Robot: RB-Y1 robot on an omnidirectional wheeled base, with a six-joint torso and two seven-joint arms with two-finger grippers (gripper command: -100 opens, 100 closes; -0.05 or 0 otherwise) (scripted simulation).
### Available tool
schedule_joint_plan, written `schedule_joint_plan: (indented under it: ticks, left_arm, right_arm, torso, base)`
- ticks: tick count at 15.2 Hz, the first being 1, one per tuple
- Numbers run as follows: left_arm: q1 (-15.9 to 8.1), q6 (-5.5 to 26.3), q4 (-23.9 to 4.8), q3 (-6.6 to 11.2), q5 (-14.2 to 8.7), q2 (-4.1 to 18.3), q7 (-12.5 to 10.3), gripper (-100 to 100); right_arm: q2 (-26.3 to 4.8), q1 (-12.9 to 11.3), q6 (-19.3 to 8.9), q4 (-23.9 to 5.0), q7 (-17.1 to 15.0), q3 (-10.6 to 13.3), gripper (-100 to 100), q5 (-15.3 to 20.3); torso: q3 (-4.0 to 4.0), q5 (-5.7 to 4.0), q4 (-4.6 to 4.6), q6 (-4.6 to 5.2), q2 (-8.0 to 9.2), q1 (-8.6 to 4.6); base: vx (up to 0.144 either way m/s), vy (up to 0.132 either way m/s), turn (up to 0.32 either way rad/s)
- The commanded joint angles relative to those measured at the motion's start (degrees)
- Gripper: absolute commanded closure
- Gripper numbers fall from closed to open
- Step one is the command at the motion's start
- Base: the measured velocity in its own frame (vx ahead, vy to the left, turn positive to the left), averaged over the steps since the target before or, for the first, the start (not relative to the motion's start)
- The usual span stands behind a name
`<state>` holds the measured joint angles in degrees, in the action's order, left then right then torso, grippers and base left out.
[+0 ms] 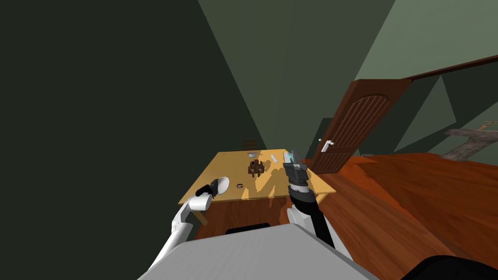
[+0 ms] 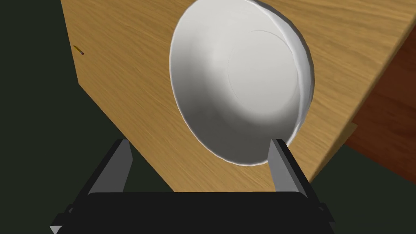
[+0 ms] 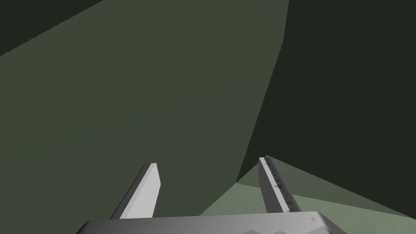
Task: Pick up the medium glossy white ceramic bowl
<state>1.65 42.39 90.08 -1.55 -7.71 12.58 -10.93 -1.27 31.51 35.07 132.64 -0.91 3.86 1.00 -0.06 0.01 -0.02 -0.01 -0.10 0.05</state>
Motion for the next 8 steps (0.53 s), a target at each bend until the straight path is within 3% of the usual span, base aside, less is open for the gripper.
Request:
schedule_joint_plan:
  ticks: [1,8]
  left_arm:
    - [-0.9,2.9,-1.8,0.03,-0.4,-0.3,-0.6,-100]
    - [-3.8,10.6,-6.3,0.14,-1.0,-1.4,-2.3,-100]
  right_arm:
    - [0.0,0.0,0.0,0.0,0.0,0.0,0,0.0]
    - [0.0,0.0,0.0,0.0,0.0,0.0,0,0.0]
  torso:
    - [0.0,0.0,0.0,0.0,0.0,0.0]
    - [-0.02,0.0,-0.01,0.0,-0.04,0.01]
  base:
    - [0.02,0.012,-0.008]
    - [0.027,0.016,-0.013]
